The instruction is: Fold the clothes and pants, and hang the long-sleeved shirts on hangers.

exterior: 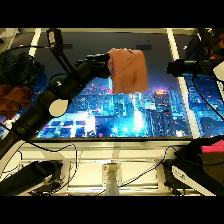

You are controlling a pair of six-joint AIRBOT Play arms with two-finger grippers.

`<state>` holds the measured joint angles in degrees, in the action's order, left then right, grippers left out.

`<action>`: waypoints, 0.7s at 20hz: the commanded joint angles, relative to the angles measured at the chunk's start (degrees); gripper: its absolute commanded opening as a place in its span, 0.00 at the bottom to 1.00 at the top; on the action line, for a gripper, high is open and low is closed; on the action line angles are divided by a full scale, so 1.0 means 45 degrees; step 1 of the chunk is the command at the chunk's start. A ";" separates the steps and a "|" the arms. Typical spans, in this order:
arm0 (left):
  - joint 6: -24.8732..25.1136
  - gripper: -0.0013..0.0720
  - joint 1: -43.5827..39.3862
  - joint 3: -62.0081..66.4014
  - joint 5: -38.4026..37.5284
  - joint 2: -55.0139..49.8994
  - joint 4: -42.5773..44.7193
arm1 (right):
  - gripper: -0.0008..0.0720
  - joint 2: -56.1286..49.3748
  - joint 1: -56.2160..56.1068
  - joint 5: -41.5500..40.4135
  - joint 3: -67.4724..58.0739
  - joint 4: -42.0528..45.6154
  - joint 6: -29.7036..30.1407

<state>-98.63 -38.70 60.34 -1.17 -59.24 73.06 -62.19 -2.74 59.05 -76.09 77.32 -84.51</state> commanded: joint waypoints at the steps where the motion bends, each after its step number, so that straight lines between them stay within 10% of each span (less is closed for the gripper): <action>1: 0.0005 0.03 -0.0389 0.0000 -0.0068 -0.0141 0.0461 | 0.09 0.0010 -0.0005 -0.0024 -0.0010 0.0087 -0.0005; 4: 0.0005 0.03 -0.0330 0.0005 -0.1049 -0.0121 0.2380 | 0.50 0.0010 -0.0005 -0.0024 -0.0010 0.0117 0.0000; 14: 0.0005 0.03 0.3050 0.0797 -0.3968 0.3371 0.5770 | 0.50 0.0010 -0.0005 -0.0029 -0.0005 0.0175 0.0044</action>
<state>-98.61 -30.61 63.53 -13.85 -49.10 96.68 -62.17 -2.74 58.87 -76.09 78.04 -84.31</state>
